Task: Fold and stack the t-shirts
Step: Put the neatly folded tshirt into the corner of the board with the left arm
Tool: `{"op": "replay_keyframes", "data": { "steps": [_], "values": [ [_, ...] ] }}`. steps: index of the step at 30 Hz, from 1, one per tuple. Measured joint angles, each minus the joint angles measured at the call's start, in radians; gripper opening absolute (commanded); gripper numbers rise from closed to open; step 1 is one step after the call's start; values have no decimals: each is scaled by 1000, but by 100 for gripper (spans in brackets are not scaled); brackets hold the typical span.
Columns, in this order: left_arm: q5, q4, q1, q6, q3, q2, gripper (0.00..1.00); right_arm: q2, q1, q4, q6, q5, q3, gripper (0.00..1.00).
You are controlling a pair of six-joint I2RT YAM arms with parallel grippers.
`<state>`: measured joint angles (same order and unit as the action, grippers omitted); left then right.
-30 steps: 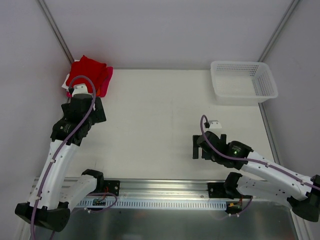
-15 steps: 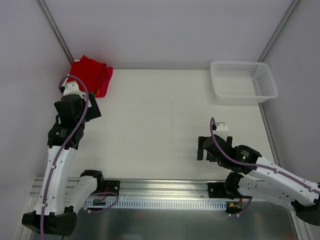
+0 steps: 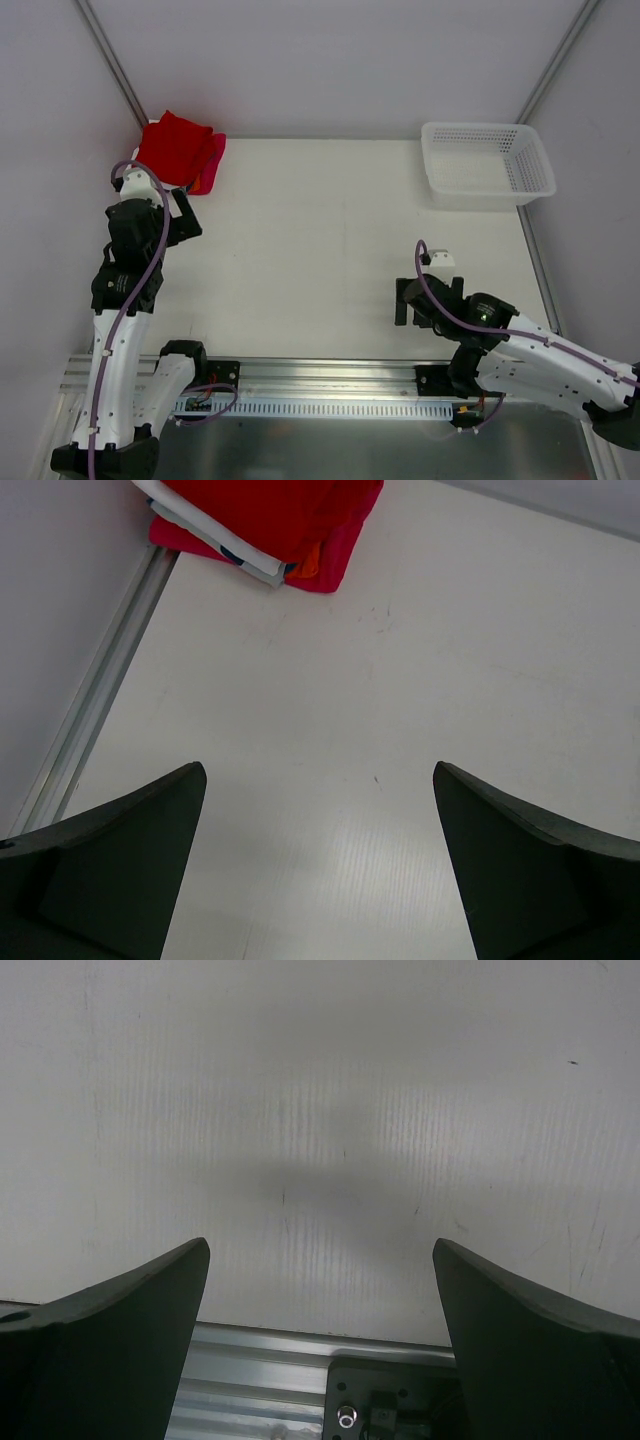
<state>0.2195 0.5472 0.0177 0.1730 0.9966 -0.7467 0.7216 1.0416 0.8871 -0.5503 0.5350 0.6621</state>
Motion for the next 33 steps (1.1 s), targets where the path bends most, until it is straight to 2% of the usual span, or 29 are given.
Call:
{"op": "replay_keyframes", "data": {
  "steps": [33],
  "values": [
    [-54, -74, 0, -10, -67, 156, 99, -9, 46, -23, -38, -1, -45, 100]
  ]
}}
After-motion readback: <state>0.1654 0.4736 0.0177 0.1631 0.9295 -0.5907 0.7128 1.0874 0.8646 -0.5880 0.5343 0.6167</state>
